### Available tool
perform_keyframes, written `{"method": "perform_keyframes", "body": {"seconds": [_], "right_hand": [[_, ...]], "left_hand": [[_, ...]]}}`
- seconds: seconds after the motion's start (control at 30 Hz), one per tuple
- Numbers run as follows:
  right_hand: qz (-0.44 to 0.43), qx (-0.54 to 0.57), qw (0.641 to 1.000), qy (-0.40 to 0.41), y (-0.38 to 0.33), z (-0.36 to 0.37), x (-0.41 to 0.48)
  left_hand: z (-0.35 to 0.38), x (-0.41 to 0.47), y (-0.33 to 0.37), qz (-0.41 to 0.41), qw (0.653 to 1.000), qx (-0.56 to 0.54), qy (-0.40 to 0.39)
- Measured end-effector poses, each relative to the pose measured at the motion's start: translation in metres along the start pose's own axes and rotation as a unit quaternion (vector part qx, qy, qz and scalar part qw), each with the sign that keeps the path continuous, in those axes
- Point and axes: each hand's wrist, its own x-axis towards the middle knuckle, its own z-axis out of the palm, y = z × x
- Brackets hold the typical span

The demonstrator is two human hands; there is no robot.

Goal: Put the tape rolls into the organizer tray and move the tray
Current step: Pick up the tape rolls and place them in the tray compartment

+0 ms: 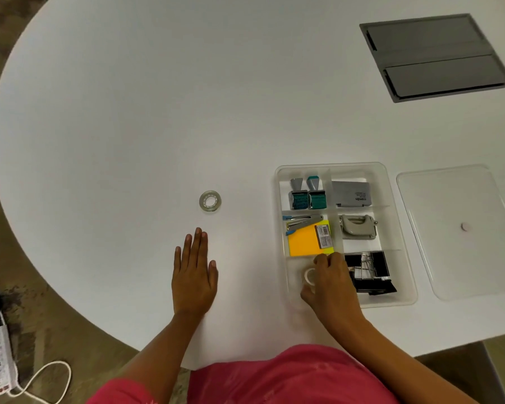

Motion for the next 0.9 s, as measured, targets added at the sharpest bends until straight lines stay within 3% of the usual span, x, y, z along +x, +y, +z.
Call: {"method": "perform_keyframes", "body": {"seconds": [0.33, 0.6, 0.8, 0.9], "right_hand": [[-0.065, -0.015, 0.998, 0.019, 0.001, 0.009, 0.001], [-0.149, 0.064, 0.984, 0.079, -0.037, -0.009, 0.036], [-0.254, 0.091, 0.963, 0.009, -0.1, 0.002, 0.093], [-0.263, 0.073, 0.961, -0.047, -0.129, 0.011, 0.118]], "left_hand": [[0.0, 0.0, 0.0, -0.002, 1.0, -0.002, -0.001], [-0.001, 0.001, 0.0, -0.003, 1.0, -0.007, 0.001], [0.0, 0.001, 0.0, -0.007, 1.0, 0.007, -0.01], [0.0, 0.001, 0.0, -0.01, 1.0, 0.006, -0.013]]}}
